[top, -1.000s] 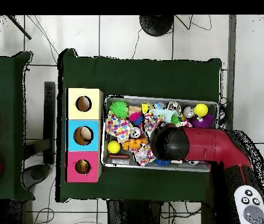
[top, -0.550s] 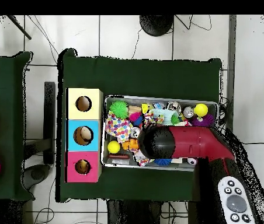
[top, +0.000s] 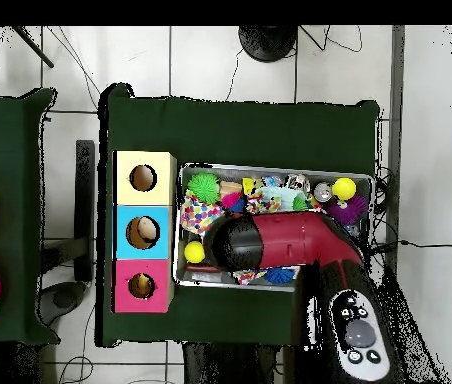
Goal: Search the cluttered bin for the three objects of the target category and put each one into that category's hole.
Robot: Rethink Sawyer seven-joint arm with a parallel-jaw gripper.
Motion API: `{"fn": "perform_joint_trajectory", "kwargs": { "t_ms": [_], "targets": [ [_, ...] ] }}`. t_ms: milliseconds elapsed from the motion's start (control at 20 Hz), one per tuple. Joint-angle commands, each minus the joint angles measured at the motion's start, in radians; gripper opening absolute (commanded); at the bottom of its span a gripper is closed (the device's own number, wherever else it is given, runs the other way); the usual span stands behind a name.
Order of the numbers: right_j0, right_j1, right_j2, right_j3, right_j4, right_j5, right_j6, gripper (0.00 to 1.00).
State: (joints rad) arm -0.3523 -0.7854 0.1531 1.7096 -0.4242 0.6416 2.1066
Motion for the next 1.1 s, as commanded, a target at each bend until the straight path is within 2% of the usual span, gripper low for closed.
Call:
{"fn": "perform_joint_trajectory", "kwargs": {
  "t_ms": [50,500,1100],
  "targets": [
    [0.05,0.092,-0.022,-0.009,0.044,-0.065,0.194,1.0],
    [0.143,0.19,-0.098,-0.042,0.095,-0.192,0.291,1.0],
    [0.194,0.332,-0.177,-0.067,0.158,-0.369,0.229,1.0]
  ]
}}
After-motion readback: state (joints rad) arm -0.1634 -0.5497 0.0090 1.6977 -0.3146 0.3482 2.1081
